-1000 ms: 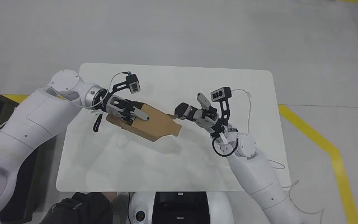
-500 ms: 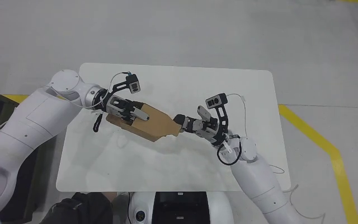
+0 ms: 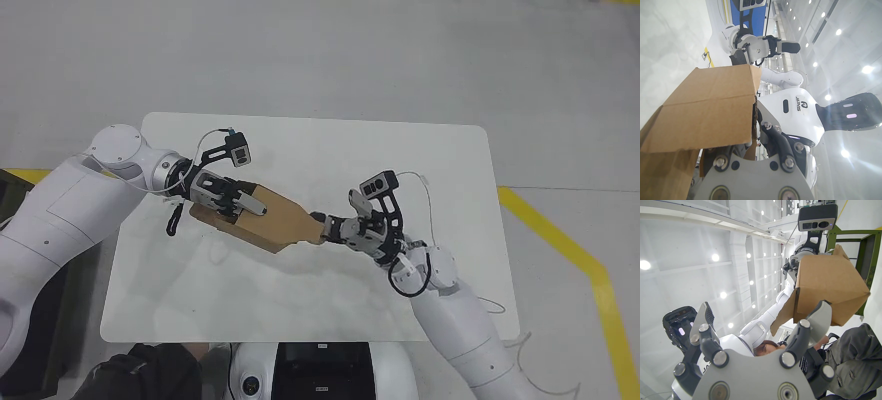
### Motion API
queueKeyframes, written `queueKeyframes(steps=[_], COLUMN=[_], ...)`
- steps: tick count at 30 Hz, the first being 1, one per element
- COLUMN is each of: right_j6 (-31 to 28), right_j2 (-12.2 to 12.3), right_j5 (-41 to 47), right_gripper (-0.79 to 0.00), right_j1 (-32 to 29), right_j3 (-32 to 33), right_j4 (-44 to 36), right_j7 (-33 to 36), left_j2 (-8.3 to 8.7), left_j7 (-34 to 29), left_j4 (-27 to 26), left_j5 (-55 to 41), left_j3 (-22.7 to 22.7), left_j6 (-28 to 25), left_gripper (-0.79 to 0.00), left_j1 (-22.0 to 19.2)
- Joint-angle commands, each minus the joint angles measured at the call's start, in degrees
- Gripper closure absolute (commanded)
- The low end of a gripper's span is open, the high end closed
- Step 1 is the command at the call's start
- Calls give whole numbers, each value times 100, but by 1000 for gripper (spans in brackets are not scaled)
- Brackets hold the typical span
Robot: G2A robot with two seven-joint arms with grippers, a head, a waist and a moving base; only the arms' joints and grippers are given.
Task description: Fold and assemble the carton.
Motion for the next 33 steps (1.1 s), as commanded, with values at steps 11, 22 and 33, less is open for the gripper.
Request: queueKeyframes(steps=[11, 22, 33], right_j6=[-46, -718, -559], right_j2=[-20, -60, -65], right_j5=[68, -645, -503], right_gripper=[-785, -785, -785], right_j1=[7, -328, -275], right_j3=[2, -186, -169], right_j4=[57, -295, -238], right_j7=[0, -623, -586], left_j2=[0, 0, 0], left_j7=[0, 0, 0], left_j4=[0, 0, 0], left_j5=[0, 0, 0], left_j3=[0, 0, 0], left_j6=[0, 0, 0], left_gripper=[0, 0, 0], left_j1=[0, 0, 0])
